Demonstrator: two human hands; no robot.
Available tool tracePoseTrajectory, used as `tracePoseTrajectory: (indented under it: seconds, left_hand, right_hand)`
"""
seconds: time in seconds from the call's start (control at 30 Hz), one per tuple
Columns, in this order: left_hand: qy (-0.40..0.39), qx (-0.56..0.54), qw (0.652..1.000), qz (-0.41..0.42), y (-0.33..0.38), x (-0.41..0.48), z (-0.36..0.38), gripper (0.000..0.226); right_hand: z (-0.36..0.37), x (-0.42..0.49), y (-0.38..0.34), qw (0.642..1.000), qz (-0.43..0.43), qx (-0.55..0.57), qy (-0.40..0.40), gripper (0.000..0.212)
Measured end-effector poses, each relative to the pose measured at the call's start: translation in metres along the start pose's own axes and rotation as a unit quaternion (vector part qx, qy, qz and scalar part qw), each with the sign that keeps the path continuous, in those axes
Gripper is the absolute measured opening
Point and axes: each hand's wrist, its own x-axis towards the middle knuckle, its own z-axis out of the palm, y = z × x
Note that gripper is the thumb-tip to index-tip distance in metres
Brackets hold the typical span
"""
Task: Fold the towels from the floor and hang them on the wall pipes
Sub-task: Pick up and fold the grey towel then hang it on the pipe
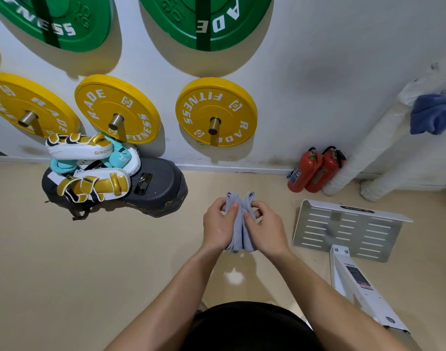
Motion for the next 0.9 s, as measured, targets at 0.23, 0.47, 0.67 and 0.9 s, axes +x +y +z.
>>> tracePoseTrajectory:
  seconds: [0.23,0.47,0.67,0.9]
  left_hand:
    - [-0.012,0.004,1.000,0.010,0.001,-0.003,-0.010,0.016]
    - [-0.026,-0.005,1.000,-0.014,0.002,-0.004,-0.007,0.032]
    - [-0.029,-0.033,0.998,-0.042,0.012,-0.002,-0.009,0.014]
    - [-0.083,-0.014,0.996,0.035,0.026,0.008,-0.028,0.019]
  right_hand:
    - [0.006,-0.002,0.002,1.000,-0.007,0.007,-0.005,0.022]
    - [0.002,-0.006,-0.008,0.998,-0.049,0.018,-0.038,0.034]
    - [-0.007,-0.005,-0.005,0.982,-0.069,0.032,-0.174,0.036]
    - [-0.035,0.002,0.005,0.995,-0.091,-0.028,0.005,0.052]
